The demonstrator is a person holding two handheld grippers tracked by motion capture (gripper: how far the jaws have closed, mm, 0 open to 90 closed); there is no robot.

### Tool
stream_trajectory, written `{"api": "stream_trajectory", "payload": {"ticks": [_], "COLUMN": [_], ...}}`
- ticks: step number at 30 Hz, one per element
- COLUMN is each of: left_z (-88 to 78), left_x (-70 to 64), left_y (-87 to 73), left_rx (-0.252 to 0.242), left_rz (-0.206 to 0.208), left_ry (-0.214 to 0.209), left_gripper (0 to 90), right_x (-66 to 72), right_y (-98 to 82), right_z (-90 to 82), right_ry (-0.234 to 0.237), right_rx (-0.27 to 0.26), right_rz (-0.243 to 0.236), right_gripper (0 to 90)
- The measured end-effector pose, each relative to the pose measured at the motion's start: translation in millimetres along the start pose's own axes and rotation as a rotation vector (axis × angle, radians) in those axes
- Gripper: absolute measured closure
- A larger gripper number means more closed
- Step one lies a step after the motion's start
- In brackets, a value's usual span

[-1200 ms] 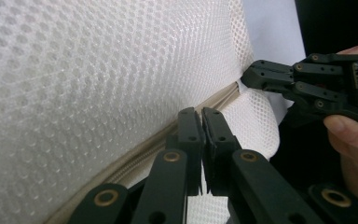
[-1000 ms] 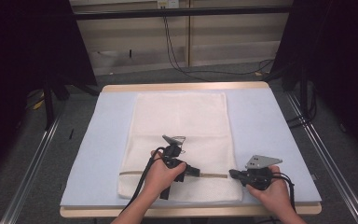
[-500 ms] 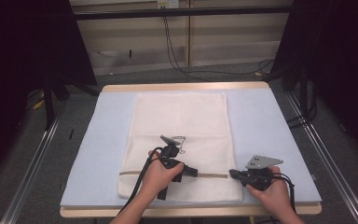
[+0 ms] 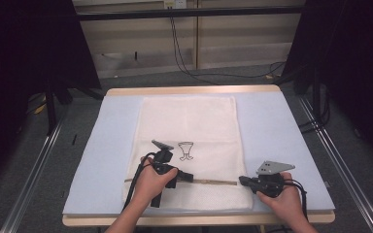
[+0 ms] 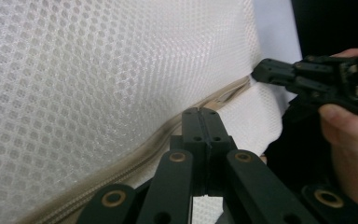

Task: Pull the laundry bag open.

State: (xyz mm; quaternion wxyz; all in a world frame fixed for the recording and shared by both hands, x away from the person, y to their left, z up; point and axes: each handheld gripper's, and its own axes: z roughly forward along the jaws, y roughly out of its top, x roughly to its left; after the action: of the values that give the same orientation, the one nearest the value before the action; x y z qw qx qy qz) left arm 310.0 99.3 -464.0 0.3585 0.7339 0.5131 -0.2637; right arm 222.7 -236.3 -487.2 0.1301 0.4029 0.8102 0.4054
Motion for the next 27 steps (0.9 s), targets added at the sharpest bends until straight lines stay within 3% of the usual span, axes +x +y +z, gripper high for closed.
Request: {"api": "stream_trajectory", "payload": {"ticks": [3,4,6,7,8,10,12,15,18,19,22,24,27], "left_z": [1.6,3.8,12.0,14.8,18.1,22.3,24.7,30.7,36.3,38.0,42.4,44.2,45.4], "left_x": [-0.8,-2.6,-8.2,-9.5,-10.7,-11.8,-11.7,-10.3,-9.8,-10.3,-11.8,-10.8,-9.1], "left_y": [-0.2,-0.2,-1.1,-0.9,-1.1,-0.7,-0.3,-0.2,0.5,0.9,2.4,3.1,3.4], "left_rx": [-0.006,-0.010,-0.001,0.004,0.012,0.008,0.014,0.037,0.035,0.034,0.037,0.044,0.039], "left_rz": [-0.008,0.003,-0.011,-0.004,-0.026,0.000,-0.018,-0.017,-0.037,-0.036,-0.037,-0.018,-0.040], "left_ry": [-0.046,-0.044,-0.045,-0.041,-0.030,0.037,0.035,0.074,0.042,0.053,0.032,0.036,0.012], "left_gripper": [88.1,86.5,79.6,77.3,76.6,77.5,75.3,75.1,72.7,73.1,73.4,80.2,87.1], "right_x": [0.1,0.2,0.5,0.6,0.7,0.7,0.5,0.0,-0.3,-0.3,-0.5,-0.3,-0.4], "right_y": [0.0,0.0,0.2,0.2,0.1,0.2,0.3,0.4,0.5,0.6,0.5,0.4,0.3], "right_z": [-0.1,-0.1,0.0,0.0,0.0,0.0,0.0,0.1,0.2,0.3,0.3,0.2,0.2], "right_ry": [0.000,0.000,-0.001,-0.003,-0.003,-0.004,-0.001,0.001,0.004,0.004,0.005,0.003,0.002], "right_rx": [0.000,0.000,0.000,0.001,0.001,0.001,0.002,0.001,0.003,0.003,0.003,0.001,0.000], "right_rz": [0.000,-0.001,-0.005,-0.006,-0.006,-0.007,-0.007,-0.009,-0.006,-0.007,-0.006,-0.007,-0.008], "right_gripper": [90.0,90.0,90.0,90.0,90.0,90.0,90.0,90.0,90.0,90.0,90.0,90.0,90.0]}}
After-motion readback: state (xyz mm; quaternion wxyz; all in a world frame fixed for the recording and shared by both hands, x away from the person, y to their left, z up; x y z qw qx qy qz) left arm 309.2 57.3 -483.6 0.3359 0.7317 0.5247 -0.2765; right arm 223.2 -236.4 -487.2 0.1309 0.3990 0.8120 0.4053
